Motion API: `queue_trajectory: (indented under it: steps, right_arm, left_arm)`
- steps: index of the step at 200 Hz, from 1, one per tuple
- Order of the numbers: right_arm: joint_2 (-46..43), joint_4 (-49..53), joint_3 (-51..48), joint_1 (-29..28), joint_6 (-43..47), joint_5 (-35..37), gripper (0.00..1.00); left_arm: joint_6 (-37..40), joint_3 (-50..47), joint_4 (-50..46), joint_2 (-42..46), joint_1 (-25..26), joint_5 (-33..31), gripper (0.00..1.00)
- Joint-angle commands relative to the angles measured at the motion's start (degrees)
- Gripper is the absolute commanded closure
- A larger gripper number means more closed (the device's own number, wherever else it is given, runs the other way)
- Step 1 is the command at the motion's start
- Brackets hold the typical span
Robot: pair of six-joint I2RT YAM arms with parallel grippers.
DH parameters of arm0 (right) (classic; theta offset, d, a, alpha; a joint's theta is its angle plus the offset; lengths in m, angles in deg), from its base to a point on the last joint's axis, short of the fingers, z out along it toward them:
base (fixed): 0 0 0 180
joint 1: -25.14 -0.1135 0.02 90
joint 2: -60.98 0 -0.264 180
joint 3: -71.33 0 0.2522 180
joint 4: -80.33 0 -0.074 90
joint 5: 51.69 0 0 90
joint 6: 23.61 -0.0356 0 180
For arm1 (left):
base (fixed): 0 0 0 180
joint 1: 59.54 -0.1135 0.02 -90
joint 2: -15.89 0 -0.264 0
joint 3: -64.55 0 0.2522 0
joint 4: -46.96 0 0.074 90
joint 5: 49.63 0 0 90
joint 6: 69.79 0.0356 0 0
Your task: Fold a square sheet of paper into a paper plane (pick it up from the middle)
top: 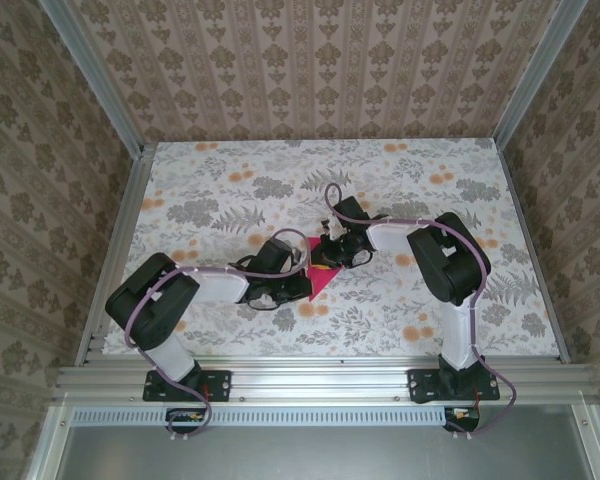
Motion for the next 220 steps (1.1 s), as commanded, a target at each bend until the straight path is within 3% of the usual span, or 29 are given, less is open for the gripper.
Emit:
queue_trajectory:
  steps: [1, 74, 119, 148, 220]
  right_arm:
    - [3.54, 5.93, -0.8, -0.63, 0.97, 4.48, 0.87]
    - [3.53, 5.94, -0.7, -0.56, 1.0, 4.66, 0.87]
    - [3.63, 5.9, -0.62, -0.56, 1.06, 4.57, 0.87]
    - [3.81, 5.86, -0.62, -0.56, 0.91, 4.49, 0.87]
    - [3.98, 5.96, -0.5, -0.57, 0.99, 4.48, 0.87]
  left_arm:
    - [-1.09, -2.03, -9.79, -0.15, 1.62, 2.6, 0.94]
    - [-0.58, -4.25, -14.11, 7.43, 3.12, 4.68, 0.92]
    - [1.12, 0.08, -14.67, 15.45, -0.96, 2.78, 0.89]
    - [1.82, 4.04, -10.71, 12.21, -3.76, 4.65, 0.88]
    - [1.37, 6.46, 0.64, -0.3, -3.64, 8.62, 0.87]
